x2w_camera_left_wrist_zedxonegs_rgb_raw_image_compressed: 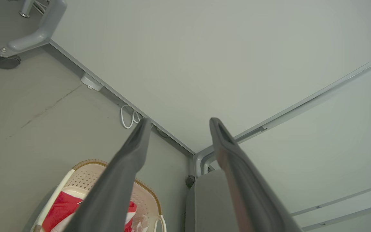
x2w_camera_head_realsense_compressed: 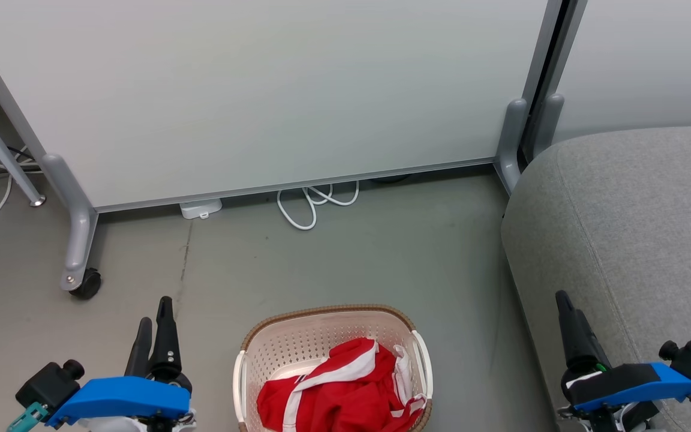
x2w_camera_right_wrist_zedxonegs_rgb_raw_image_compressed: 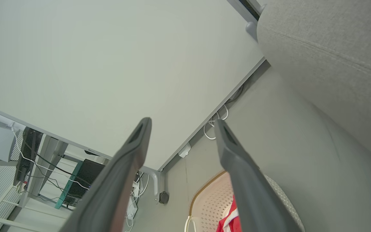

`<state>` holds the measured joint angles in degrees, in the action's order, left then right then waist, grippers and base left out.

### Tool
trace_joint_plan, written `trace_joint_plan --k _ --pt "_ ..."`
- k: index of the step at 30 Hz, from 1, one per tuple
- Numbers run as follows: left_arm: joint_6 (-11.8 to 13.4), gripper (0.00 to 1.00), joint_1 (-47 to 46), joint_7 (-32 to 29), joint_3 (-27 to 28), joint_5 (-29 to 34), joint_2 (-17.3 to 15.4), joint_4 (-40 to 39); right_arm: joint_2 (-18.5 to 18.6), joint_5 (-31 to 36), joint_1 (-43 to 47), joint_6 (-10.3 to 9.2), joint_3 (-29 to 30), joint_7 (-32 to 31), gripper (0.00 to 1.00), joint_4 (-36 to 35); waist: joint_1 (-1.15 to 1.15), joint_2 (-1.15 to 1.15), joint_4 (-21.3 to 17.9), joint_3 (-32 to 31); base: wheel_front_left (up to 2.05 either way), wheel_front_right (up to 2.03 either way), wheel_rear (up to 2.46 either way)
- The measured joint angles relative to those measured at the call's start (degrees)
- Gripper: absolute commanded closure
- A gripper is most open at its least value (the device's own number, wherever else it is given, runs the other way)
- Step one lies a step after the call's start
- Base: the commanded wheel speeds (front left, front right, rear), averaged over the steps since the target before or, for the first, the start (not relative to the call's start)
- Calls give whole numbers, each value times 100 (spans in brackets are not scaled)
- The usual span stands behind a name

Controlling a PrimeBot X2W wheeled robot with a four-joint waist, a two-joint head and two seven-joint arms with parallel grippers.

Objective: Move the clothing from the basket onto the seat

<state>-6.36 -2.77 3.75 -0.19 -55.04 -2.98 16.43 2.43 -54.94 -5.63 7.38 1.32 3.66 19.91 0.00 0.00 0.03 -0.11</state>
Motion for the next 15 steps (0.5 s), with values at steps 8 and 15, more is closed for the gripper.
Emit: trace_joint_plan --k 8,15 --pt "29 0 1 200 -227 1290 -104 -83 2 946 -3 1 -19 97 0 -22 0 0 6 -7 0 0 0" --pt "27 0 3 322 -267 1781 -119 -45 3 1411 -3 1 -66 151 0 -47 0 0 19 -17 0 0 0"
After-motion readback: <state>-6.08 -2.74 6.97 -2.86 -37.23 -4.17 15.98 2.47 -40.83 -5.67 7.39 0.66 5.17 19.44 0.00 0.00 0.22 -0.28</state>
